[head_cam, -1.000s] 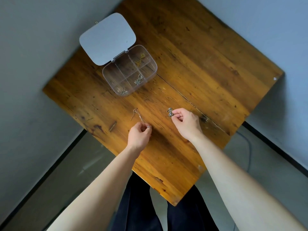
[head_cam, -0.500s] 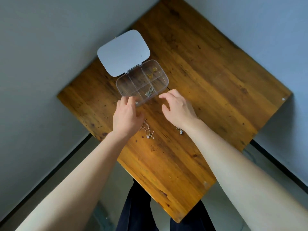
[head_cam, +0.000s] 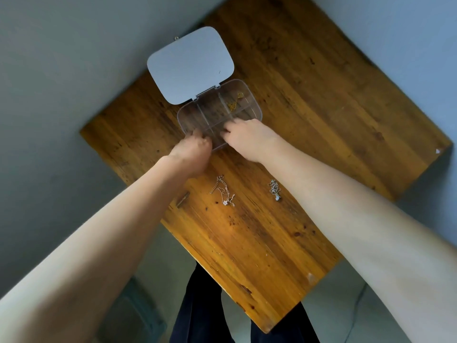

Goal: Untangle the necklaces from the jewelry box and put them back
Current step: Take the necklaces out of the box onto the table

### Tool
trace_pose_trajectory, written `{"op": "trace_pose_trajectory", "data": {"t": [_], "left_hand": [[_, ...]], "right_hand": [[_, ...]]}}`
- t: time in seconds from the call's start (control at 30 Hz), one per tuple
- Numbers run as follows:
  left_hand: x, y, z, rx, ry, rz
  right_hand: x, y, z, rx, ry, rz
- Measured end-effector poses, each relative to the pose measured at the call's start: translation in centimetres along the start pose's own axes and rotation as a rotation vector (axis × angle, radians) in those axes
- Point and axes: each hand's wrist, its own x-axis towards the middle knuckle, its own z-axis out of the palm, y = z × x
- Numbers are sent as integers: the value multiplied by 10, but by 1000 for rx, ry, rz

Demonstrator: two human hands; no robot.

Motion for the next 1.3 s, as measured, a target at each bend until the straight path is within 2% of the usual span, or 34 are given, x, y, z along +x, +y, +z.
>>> {"op": "trace_pose_trajectory", "data": {"t": [0.13,0.37,0.5,0.67,0.87,1.07,1.2,1.3], "left_hand": [[6,-4,-4,-21,-50,83],[18,-12,1,-202,-87,36],[23,-13,8,-221,-88,42],[23,-14,11,-280,-58,63],[17,-18,8,-381,34,92],[7,-21,4,-428,149,146],[4,-19,12,-406,148,120],[3,-18,17,-419,163,98]], "right_hand": [[-2,-1,2,-4,10,-16],[5,-1,2,81,-3,-1],[8,0,8,178,29,18],[1,6,16,526,116,149],[-7,11,17,815,136,312],[-17,14,14,973,167,365],[-18,10,15,1068,180,388],[-23,9,17,1369,282,543]]}}
